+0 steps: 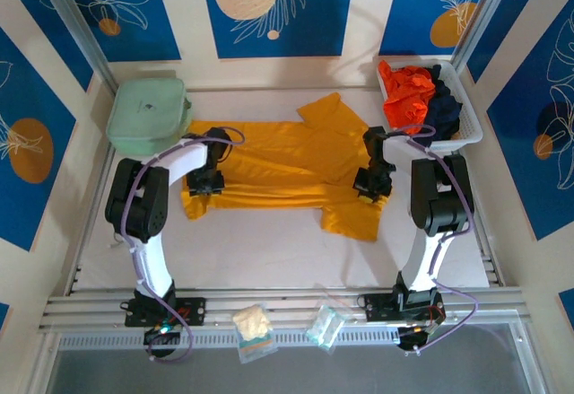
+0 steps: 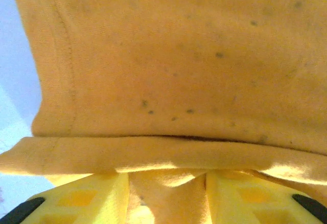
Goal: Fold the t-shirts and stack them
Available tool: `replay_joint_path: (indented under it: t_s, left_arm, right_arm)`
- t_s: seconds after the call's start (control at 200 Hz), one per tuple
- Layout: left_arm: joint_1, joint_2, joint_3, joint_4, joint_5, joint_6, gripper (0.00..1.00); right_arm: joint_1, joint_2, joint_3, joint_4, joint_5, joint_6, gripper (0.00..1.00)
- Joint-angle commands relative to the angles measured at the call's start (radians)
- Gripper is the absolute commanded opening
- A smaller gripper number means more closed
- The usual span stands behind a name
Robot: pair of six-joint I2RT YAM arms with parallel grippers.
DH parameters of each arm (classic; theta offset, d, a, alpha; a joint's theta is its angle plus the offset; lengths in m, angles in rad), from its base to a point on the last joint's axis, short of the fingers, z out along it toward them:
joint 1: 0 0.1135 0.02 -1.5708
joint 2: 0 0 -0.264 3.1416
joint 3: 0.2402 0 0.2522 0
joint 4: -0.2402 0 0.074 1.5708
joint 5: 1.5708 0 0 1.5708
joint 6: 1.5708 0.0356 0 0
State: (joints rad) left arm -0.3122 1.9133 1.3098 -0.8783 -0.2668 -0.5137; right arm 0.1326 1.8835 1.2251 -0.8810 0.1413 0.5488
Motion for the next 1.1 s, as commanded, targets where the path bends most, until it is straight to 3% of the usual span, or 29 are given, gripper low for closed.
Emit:
replay_joint_path:
  t_s: [0.0, 0.105, 0.225, 0.37, 0.545, 0.78, 0.986, 1.096]
  left_arm:
    - [-0.005, -0.035, 0.059, -0.076, -0.033, 0.027, 0.45]
    - [-0.047, -0.097, 0.116, -0.129, -0.036, 0.042, 0.49]
    - [-0.054, -0.091, 0.219, -0.155, -0.022, 0.061, 0.54]
    - [-0.034, 0.051, 0.405, -0.17, -0.031, 0.077, 0.73]
    - [-0.018, 0.262, 0.644, -0.154, -0.03, 0.078, 0.76]
    - [0.004, 0.506, 0.89, -0.209, -0.057, 0.081, 0.69]
    - [0.024, 0.581, 0.864, -0.215, -0.04, 0.077, 0.66]
    - [0.023, 0.574, 0.788, -0.194, 0.02, 0.08, 0.63]
  right_arm:
    - [0.019, -0.032, 0.037, -0.008, -0.013, -0.031, 0.07]
    - [0.048, -0.127, 0.091, -0.056, -0.029, -0.052, 0.13]
    - [0.05, -0.143, 0.208, -0.068, -0.069, -0.114, 0.27]
    - [0.051, 0.021, 0.423, -0.099, -0.063, -0.246, 0.39]
    - [0.052, 0.246, 0.629, -0.054, 0.048, -0.371, 0.49]
    - [0.046, 0.537, 0.947, -0.15, 0.148, -0.426, 0.43]
    - [0.058, 0.659, 1.039, -0.227, 0.186, -0.415, 0.37]
    - [0.053, 0.655, 1.0, -0.239, 0.199, -0.402, 0.26]
